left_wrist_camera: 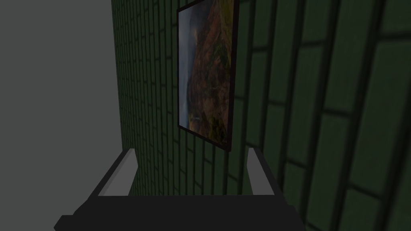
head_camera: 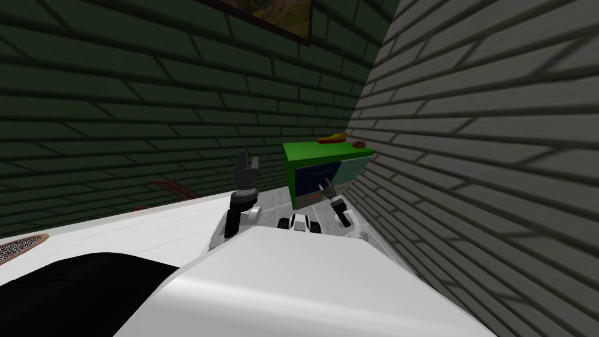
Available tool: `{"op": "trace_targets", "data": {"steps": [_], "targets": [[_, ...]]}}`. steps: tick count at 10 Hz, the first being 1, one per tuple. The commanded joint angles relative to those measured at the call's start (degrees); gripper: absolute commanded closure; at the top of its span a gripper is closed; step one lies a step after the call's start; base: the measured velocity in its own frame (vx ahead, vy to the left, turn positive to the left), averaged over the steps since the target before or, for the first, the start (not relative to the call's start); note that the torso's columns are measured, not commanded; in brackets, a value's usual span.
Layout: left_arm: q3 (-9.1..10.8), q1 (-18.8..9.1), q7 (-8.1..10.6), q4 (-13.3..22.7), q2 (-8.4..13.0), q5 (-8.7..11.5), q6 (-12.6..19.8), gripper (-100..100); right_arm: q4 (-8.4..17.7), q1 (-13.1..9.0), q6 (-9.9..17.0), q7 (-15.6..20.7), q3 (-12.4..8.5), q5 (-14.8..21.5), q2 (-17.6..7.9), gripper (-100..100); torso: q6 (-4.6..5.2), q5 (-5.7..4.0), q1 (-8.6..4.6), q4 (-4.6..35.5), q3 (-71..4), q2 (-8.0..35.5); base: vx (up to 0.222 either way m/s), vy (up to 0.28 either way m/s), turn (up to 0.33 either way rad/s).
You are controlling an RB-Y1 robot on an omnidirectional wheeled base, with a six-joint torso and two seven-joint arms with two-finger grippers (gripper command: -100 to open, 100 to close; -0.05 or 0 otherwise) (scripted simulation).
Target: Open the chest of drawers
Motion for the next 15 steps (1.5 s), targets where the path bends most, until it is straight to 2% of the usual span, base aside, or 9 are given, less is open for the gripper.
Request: {"op": "trace_targets", "data": {"steps": [1, 2, 4, 5, 9, 12, 13, 15], "targets": [[0.0, 0.0, 0.0, 0.0, 0.0, 0.0, 0.0, 0, 1.53, -1.16, -0.08, 4.15, -0.51, 1.85, 1.11, -100, 0.0, 0.0, 0.0, 0.0, -0.01, 0.0, 0.038, -0.024, -0.024], [0.0, 0.0, 0.0, 0.0, 0.0, 0.0, 0.0, 0, 1.53, -1.16, -0.08, 4.52, -0.51, 1.85, 1.11, -100, 0.0, -0.01, -0.03, -0.01, -0.01, -0.01, 0.034, -0.018, -0.012], [0.0, 0.0, 0.0, 0.0, 0.0, 0.0, 0.0, 0, 3.42, -2.45, -0.36, 8.35, -1.21, 3.89, 3.26, -100, 0.0, 0.0, 0.0, -0.01, -0.02, -0.03, 0.052, -0.019, -0.032], [0.0, 0.0, 0.0, 0.0, 0.0, 0.0, 0.0, 0, 3.42, -2.45, -0.36, 9.0, -1.21, 3.89, 3.26, -100, 0.0, 0.0, 0.0, -0.02, -0.04, -0.06, 0.038, -0.013, -0.011], [0.0, 0.0, 0.0, 0.0, 0.0, 0.0, 0.0, 0, 5.98, -4.28, -0.83, 15.04, -2.26, 6.65, 9.42, -100, 0.0, -0.01, -0.01, 0.0, -0.01, -0.01, 0.041, -0.02, -0.027], [0.0, 0.0, 0.0, 0.0, 0.0, 0.0, 0.0, 0, 6.69, -4.8, -0.98, 16.69, -2.58, 7.4, 13.65, -100, 0.0, 0.0, 0.01, 0.01, 0.02, 0.03, 0.026, -0.015, -0.012], [0.0, 0.0, 0.0, 0.0, 0.0, 0.0, 0.0, 0, 6.58, -4.96, -0.76, 16.23, -2.48, 7.35, 12.8, -100, 0.0, 0.0, 0.0, 0.01, 0.03, 0.06, 0.006, -0.005, 0.001], [-0.01, -0.01, 0.0, 0.0, 0.0, 0.0, 0.0, 0, 5.89, -6.62, 1.84, 14.56, -2.03, 7.98, 12.14, -100, -0.02, 0.02, 0.07, -0.01, -0.03, -0.05, 0.039, 0.022, 0.048]]}}
